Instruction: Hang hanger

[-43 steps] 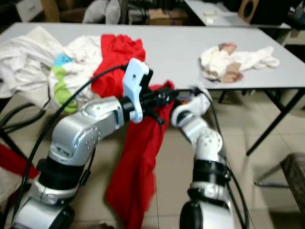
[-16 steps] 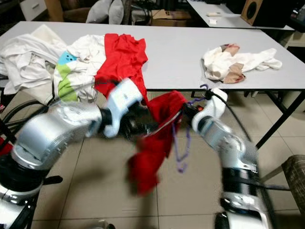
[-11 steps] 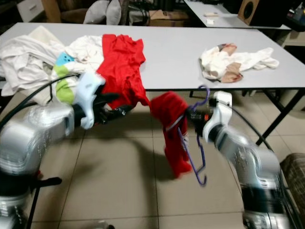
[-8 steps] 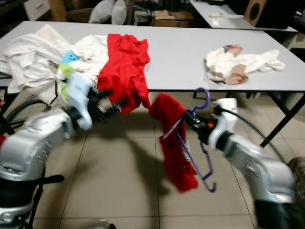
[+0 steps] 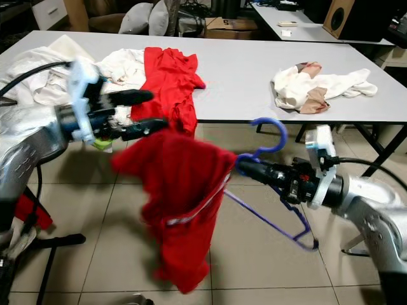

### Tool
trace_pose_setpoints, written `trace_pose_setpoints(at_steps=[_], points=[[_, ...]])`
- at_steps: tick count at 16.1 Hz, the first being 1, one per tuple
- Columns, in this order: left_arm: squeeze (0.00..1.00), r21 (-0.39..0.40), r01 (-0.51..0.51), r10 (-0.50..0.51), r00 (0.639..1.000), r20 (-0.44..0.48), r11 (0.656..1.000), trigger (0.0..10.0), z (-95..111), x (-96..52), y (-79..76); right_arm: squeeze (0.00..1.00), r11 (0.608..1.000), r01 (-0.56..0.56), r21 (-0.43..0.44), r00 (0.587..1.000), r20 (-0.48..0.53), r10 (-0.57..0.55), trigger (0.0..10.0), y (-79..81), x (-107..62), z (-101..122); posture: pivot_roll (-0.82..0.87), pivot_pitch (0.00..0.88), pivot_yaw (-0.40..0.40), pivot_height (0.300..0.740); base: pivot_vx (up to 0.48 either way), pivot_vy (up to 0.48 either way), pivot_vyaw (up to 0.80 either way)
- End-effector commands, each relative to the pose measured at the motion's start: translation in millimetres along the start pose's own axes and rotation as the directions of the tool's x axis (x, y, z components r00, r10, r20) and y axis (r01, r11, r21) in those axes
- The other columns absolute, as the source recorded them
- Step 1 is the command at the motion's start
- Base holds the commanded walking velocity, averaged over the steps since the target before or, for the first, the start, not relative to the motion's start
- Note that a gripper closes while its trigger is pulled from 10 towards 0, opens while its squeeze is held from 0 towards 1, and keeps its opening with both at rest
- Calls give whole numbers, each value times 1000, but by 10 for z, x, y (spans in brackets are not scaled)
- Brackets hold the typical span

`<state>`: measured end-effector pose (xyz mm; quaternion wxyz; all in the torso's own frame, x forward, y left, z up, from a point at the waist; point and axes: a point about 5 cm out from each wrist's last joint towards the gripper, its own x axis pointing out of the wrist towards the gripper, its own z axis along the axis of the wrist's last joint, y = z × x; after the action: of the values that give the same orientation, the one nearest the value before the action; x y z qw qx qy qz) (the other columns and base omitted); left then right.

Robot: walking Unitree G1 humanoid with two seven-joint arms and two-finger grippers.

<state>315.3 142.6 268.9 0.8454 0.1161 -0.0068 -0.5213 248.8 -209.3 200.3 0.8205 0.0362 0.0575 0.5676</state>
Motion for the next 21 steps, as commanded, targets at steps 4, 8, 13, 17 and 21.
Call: trace_pose_setpoints(at_steps=[4, 8, 13, 17, 21], points=[[0, 75, 303, -300, 953, -39, 950, 10000, 119, 278, -242, 0, 974, -169, -152, 984, -79, 159, 10000, -39, 162, 206, -28, 0, -29, 740, 0, 0, 0], [0, 29, 478, -467, 868, -169, 878, 10000, -125, 258, -462, 0, 961, -199, -193, 979, -75, 188, 10000, -72, 193, 314, -33, 0, -27, 740, 0, 0, 0], [0, -13, 423, -417, 885, -210, 906, 10000, -313, 109, -334, 0, 953, -219, -210, 975, -26, 219, 10000, -70, 118, 471, -39, 0, -13, 740, 0, 0, 0], [0, -60, 300, -306, 937, -170, 952, 10000, -375, -201, -80, 0, 956, -218, -197, 975, -2, 222, 10000, -52, -4, 532, -36, 0, -10, 740, 0, 0, 0], [0, -84, 190, -202, 961, -189, 978, 10000, -486, -467, 143, 0, 955, -237, -177, 970, 10, 242, 10000, -47, -79, 596, -37, 0, -6, 740, 0, 0, 0]])
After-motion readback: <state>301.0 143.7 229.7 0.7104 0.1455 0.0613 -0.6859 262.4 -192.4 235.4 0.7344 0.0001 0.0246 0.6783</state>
